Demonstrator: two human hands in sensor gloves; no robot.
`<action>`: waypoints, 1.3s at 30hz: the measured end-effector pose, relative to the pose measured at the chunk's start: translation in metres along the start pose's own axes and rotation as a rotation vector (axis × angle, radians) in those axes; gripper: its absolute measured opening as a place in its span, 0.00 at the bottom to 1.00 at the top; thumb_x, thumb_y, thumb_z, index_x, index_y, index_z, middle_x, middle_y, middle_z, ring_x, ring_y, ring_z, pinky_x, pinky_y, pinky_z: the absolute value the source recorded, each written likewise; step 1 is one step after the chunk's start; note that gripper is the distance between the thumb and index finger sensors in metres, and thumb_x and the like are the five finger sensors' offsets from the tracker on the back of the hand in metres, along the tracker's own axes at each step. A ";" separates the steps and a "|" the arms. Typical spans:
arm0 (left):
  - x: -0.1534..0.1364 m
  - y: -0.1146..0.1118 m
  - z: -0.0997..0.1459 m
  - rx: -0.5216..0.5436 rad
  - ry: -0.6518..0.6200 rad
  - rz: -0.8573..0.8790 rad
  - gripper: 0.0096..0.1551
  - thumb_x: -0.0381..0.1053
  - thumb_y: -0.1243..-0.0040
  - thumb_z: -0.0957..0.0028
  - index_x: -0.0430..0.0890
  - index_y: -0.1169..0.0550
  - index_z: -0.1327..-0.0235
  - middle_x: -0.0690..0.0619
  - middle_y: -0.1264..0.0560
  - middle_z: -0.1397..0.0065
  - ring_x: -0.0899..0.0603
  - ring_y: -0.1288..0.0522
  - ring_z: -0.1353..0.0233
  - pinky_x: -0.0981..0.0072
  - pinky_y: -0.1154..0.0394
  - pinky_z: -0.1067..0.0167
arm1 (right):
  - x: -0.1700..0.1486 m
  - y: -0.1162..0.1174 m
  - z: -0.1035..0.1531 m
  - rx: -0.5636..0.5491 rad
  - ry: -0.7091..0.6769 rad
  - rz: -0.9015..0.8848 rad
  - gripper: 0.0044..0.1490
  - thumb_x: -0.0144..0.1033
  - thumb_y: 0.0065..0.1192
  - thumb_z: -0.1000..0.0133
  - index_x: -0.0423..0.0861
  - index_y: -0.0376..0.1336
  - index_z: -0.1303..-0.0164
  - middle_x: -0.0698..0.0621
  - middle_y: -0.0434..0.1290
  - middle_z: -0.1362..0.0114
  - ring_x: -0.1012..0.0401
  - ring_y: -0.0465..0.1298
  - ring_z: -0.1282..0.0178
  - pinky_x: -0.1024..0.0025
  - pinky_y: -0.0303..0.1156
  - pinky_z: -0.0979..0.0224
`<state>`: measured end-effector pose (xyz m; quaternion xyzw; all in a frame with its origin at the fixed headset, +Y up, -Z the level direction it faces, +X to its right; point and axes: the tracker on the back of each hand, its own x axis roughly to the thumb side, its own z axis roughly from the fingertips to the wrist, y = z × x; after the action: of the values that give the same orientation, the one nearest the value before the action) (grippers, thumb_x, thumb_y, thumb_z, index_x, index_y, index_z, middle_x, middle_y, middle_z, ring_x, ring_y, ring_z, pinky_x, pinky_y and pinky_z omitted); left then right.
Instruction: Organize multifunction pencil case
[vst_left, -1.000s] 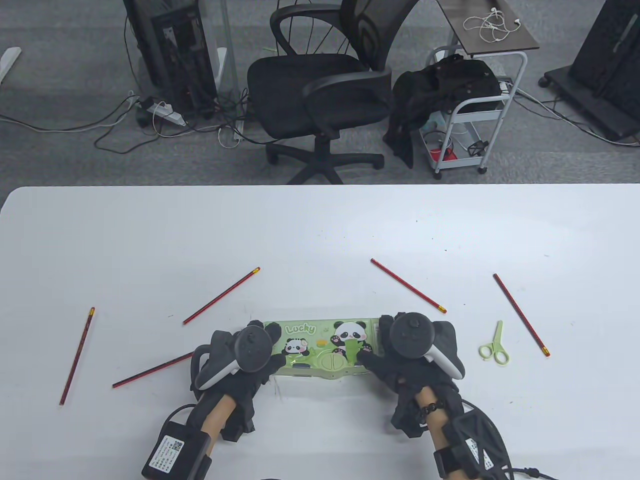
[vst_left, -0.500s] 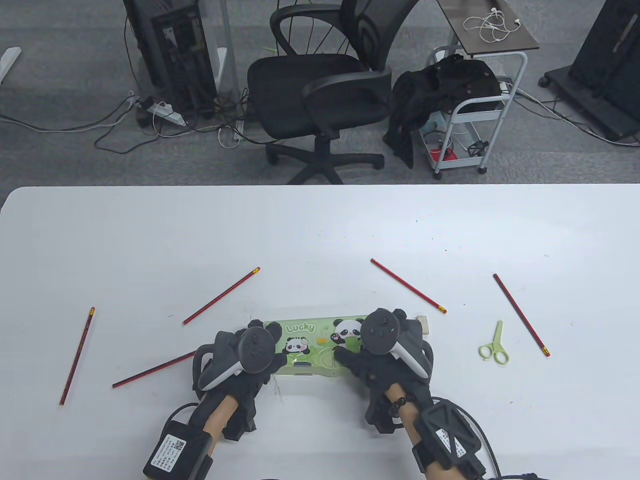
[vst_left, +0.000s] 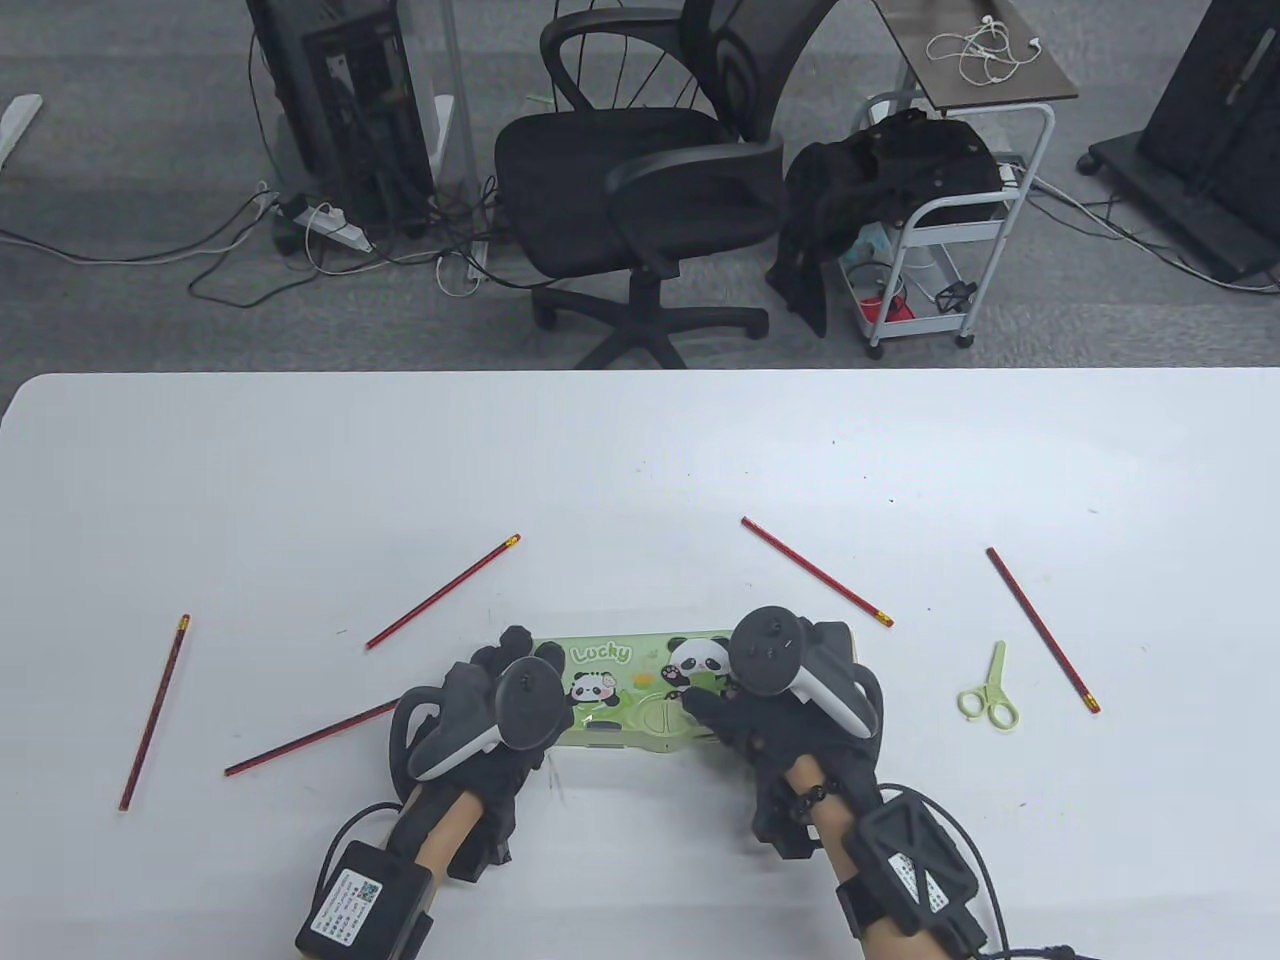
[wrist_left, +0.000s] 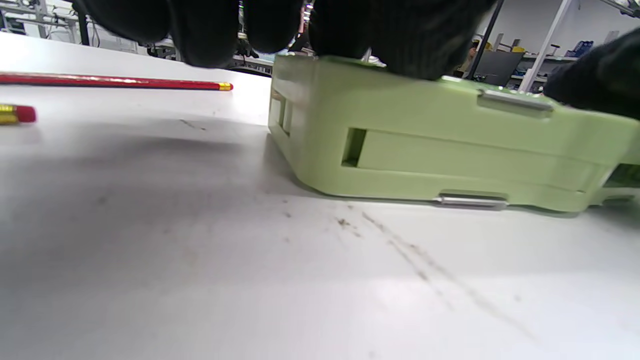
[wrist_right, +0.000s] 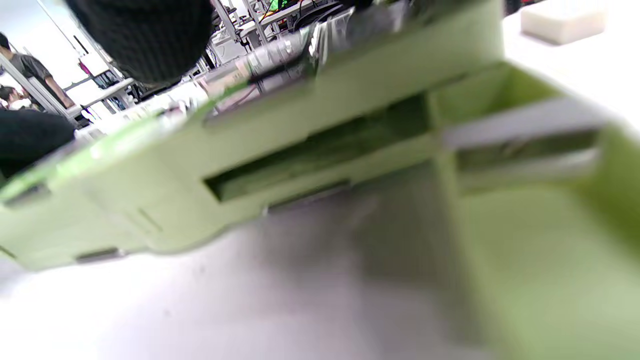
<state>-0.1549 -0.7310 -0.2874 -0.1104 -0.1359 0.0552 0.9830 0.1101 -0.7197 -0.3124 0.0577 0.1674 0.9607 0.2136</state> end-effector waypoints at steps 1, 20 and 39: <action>0.001 0.000 0.000 -0.004 -0.002 -0.003 0.38 0.53 0.44 0.43 0.43 0.36 0.19 0.38 0.44 0.11 0.24 0.37 0.18 0.23 0.39 0.29 | -0.003 -0.005 0.001 0.003 -0.002 -0.020 0.62 0.57 0.57 0.41 0.21 0.44 0.17 0.11 0.40 0.23 0.16 0.51 0.26 0.20 0.52 0.29; -0.002 0.000 -0.001 -0.032 -0.010 0.020 0.38 0.52 0.45 0.42 0.43 0.38 0.18 0.37 0.44 0.11 0.25 0.36 0.18 0.23 0.38 0.29 | -0.072 -0.058 -0.006 -0.102 -0.018 0.408 0.44 0.43 0.68 0.45 0.41 0.58 0.21 0.29 0.56 0.19 0.30 0.63 0.24 0.32 0.62 0.24; -0.003 0.000 -0.001 -0.035 -0.011 0.025 0.38 0.52 0.45 0.42 0.43 0.38 0.18 0.37 0.45 0.11 0.24 0.36 0.18 0.23 0.38 0.29 | -0.074 -0.022 -0.044 -0.043 0.014 0.590 0.40 0.40 0.68 0.47 0.44 0.60 0.23 0.28 0.52 0.19 0.30 0.58 0.22 0.31 0.56 0.23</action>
<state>-0.1571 -0.7312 -0.2886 -0.1291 -0.1407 0.0655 0.9794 0.1778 -0.7457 -0.3646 0.0928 0.1244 0.9851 -0.0746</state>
